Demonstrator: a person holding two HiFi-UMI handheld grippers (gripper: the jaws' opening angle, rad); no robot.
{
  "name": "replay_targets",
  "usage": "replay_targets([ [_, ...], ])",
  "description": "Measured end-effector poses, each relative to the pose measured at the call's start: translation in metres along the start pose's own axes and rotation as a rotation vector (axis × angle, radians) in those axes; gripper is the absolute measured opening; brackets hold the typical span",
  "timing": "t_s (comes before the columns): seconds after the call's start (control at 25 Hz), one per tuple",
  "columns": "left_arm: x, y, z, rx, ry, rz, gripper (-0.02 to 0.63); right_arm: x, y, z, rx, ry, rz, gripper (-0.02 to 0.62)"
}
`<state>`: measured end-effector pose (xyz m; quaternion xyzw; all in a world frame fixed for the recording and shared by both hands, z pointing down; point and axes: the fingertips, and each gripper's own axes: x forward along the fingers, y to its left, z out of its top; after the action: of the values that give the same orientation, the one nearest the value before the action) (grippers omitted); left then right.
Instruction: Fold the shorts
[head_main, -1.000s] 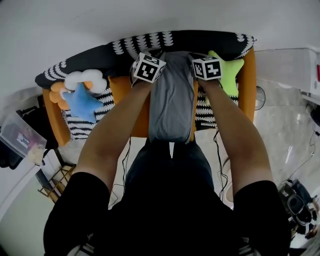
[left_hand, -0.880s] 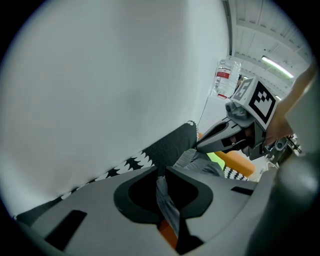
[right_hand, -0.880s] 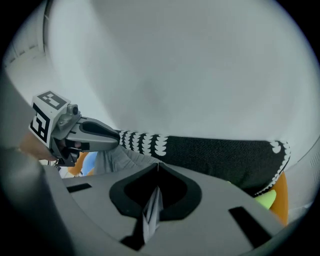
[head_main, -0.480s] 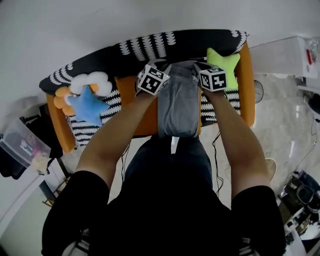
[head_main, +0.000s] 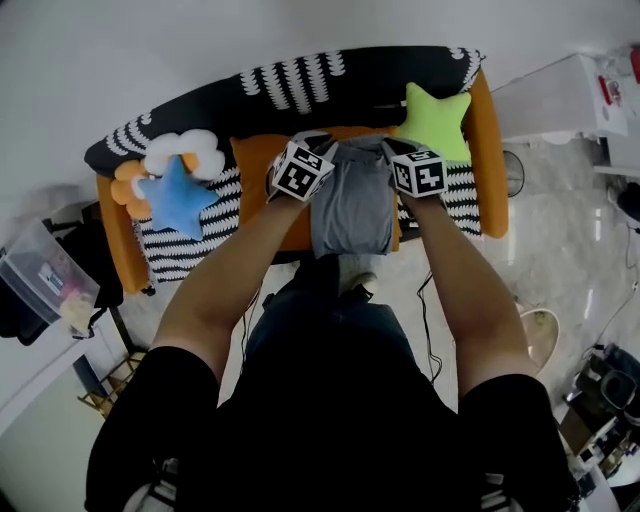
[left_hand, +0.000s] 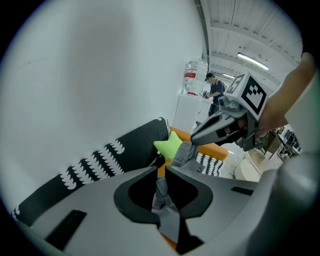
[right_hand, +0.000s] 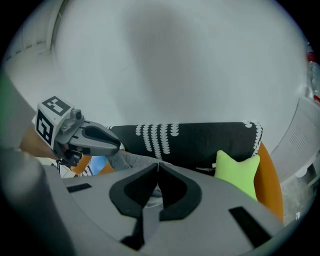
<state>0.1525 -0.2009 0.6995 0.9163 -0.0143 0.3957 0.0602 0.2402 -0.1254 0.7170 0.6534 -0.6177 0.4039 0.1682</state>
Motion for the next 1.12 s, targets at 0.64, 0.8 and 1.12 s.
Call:
replay_targets([
  [0.64,-0.035,-0.115,-0.088,0.027,-0.004,0.061,0.067,-0.059,0.048,-0.130,-0.134,0.014,0.041,0.012],
  [0.8,-0.036,-0.137,-0.116,0.013,0.015,0.058,0.067,-0.062,0.057,-0.162,-0.149,0.034,0.041,0.012],
  [1.12,-0.028,-0.168,-0.166,-0.005,0.054,0.059,0.074,-0.060,0.066,-0.218,-0.155,0.075,0.052,0.012],
])
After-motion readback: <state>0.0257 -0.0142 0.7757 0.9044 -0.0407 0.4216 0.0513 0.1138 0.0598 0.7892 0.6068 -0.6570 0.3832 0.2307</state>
